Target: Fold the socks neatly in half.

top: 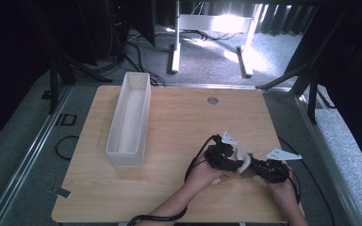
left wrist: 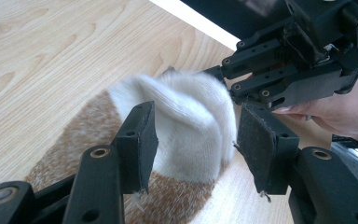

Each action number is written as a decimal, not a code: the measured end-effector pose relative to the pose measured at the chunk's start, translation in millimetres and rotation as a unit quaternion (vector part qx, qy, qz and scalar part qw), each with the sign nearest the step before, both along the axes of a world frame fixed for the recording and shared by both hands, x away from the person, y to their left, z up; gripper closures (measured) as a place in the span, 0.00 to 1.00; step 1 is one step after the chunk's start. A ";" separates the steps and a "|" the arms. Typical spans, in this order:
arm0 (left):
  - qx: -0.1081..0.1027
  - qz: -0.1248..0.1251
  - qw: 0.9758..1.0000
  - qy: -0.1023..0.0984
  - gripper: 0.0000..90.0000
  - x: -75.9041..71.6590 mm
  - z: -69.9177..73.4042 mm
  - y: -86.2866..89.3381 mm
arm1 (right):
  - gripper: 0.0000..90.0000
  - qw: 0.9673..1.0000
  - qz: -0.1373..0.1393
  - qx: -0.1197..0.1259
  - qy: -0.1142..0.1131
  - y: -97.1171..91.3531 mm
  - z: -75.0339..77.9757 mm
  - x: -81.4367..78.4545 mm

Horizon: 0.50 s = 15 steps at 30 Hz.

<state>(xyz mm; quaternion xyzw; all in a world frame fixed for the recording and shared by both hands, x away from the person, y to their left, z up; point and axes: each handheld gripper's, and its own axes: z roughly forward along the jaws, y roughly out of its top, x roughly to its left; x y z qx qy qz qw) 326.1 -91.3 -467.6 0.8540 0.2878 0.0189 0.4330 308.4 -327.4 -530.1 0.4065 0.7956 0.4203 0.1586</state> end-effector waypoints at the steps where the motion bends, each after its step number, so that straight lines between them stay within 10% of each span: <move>1: 0.000 0.003 1.000 -0.004 0.53 -1.0 0.8 0.3 | 0.89 1.000 0.000 -0.001 0.000 -0.2 0.2 0.0; 15: 0.024 0.022 0.999 -0.012 0.54 8.2 -6.2 33.2 | 0.88 0.999 -0.001 0.019 -0.029 -6.1 26.9 -10.5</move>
